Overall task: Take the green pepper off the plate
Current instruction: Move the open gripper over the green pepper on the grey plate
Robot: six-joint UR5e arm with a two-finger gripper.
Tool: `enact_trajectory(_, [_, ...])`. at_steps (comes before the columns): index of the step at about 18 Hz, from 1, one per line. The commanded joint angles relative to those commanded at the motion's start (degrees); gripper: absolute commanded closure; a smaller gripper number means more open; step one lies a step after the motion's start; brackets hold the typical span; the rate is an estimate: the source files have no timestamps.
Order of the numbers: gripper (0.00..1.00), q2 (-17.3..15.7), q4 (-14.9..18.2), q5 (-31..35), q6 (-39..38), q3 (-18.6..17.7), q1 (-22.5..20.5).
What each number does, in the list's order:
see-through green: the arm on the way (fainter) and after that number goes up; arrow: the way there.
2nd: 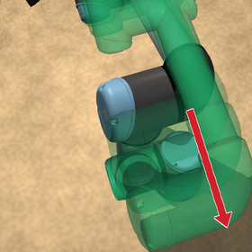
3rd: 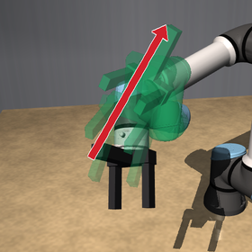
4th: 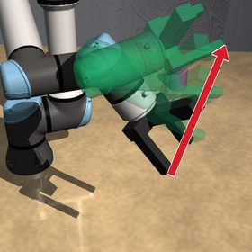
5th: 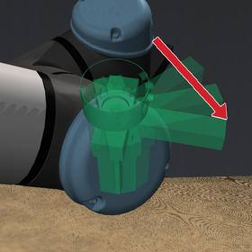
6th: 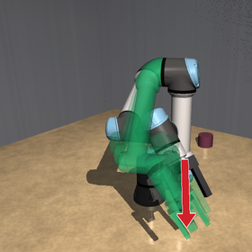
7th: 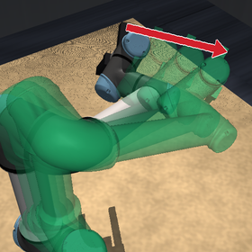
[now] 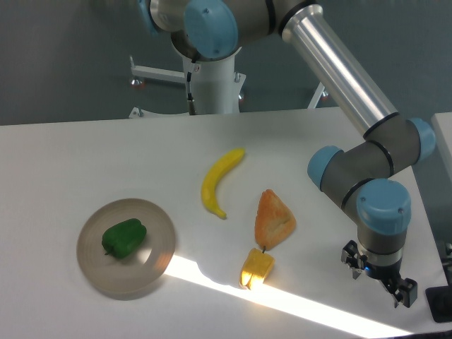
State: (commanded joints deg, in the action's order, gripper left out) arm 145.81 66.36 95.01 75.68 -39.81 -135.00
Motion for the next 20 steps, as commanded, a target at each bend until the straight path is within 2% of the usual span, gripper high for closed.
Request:
enact_trajectory(4, [0.0,-0.26,0.0,0.09,-0.18,-0.26,0.52])
enact_trajectory(8, [0.0,-1.75,0.35,-0.17,-0.7,-2.01,2.28])
enact_trajectory(15, [0.0,-9.48,1.05,-0.53,-8.25,-11.68,5.62])
enact_trajectory(20, [0.0,-15.54,4.04,-2.63,-16.69,-17.65,9.49])
